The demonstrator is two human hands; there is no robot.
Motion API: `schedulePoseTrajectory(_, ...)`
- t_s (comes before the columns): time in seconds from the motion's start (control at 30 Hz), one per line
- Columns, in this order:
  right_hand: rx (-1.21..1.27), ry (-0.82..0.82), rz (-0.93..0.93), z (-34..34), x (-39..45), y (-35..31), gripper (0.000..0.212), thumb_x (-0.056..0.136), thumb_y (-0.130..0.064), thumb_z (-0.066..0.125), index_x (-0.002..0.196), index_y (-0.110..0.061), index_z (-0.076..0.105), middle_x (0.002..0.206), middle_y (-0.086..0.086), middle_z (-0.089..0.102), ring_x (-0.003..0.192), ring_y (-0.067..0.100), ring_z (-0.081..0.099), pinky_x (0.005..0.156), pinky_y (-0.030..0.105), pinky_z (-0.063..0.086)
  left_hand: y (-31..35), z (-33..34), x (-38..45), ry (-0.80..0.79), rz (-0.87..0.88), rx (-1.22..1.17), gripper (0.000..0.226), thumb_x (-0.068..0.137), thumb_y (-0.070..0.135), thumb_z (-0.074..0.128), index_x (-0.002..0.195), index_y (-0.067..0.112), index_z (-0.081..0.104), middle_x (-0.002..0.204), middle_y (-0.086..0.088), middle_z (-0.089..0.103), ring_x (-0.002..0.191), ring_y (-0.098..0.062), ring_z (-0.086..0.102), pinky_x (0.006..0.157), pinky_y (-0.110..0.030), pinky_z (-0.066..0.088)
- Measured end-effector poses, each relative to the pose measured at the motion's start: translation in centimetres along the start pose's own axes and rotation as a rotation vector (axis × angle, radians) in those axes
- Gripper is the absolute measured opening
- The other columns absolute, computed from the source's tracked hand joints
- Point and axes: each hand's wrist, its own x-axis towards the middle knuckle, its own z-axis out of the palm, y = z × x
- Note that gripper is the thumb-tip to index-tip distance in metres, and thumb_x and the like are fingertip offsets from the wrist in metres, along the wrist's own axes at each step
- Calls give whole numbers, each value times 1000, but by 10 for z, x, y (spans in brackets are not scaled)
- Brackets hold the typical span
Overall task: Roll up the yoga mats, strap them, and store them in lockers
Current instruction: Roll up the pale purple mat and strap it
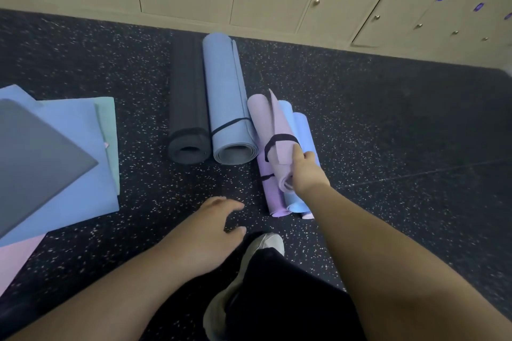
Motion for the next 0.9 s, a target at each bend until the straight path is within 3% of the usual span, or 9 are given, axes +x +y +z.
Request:
schedulePoseTrajectory(0.13, -106, -63, 99, 4, -2, 7, 73, 92, -6, 44, 151, -27, 7, 137, 16, 30, 86, 29, 52, 71, 34, 41, -4, -2, 1, -43, -9, 36, 48, 96, 38, 49, 142, 35, 36, 153, 16, 20, 133, -3, 34, 106, -20, 29)
schedulePoseTrajectory(0.23, -67, -141, 61, 2, -4, 8, 74, 92, -12, 47, 152, -27, 6, 131, 13, 44, 108, 32, 52, 77, 37, 44, -10, -11, -1, -68, -25, 75, 47, 97, 40, 49, 142, 36, 35, 149, 19, 25, 123, -1, 41, 99, -18, 33)
schedulePoseTrajectory(0.4, -303, -329, 38, -8, -8, -8, 34, 94, -21, 49, 123, -4, 48, 134, 13, 51, 115, 28, 53, 93, 29, 42, -33, -31, -8, -77, -49, 228, 47, 97, 41, 49, 141, 35, 34, 147, 18, 26, 124, -2, 40, 99, -17, 34)
schedulePoseTrajectory(0.5, -319, -435, -50, -2, -11, -14, 43, 95, -23, 52, 134, -5, 45, 139, 10, 48, 122, 28, 50, 101, 31, 42, -53, -46, -18, -85, -76, 331, 49, 97, 41, 49, 142, 34, 34, 148, 15, 26, 127, -2, 39, 105, -19, 32)
schedulePoseTrajectory(0.57, -328, -530, -78, 4, -14, -24, 46, 98, -21, 48, 139, -3, 39, 128, 11, 50, 120, 26, 51, 93, 29, 43, -66, -55, -27, -103, -108, 384, 49, 97, 42, 48, 143, 34, 32, 148, 15, 24, 124, -2, 41, 105, -20, 33)
schedulePoseTrajectory(0.63, -385, -603, -101, 11, -17, -39, 33, 100, -20, 41, 120, 3, 54, 106, 11, 54, 117, 25, 53, 83, 27, 41, -81, -62, -36, -115, -129, 432, 50, 98, 42, 47, 144, 33, 31, 149, 14, 23, 124, -3, 42, 105, -20, 32)
schedulePoseTrajectory(0.7, -436, -525, -230, 15, -24, -60, 31, 100, -20, 40, 114, 4, 55, 113, 14, 57, 121, 28, 52, 84, 29, 41, -100, -66, -46, -117, -144, 475, 50, 98, 42, 46, 144, 33, 31, 151, 12, 22, 125, -4, 42, 106, -21, 32)
schedulePoseTrajectory(0.77, -388, -405, -390, 24, -33, -82, 38, 98, -24, 45, 129, -2, 48, 131, 13, 53, 120, 28, 51, 87, 29, 42, -121, -70, -56, -123, -160, 521, 51, 98, 42, 45, 145, 32, 30, 153, 10, 19, 129, -7, 41, 107, -24, 33)
schedulePoseTrajectory(0.9, -321, -473, -646, 49, -65, -132, 42, 98, -27, 46, 136, -11, 43, 135, 12, 49, 120, 30, 48, 98, 39, 43, -165, -75, -76, -111, -214, 594, 51, 99, 40, 44, 147, 32, 28, 157, 6, 15, 134, -12, 38, 107, -23, 32)
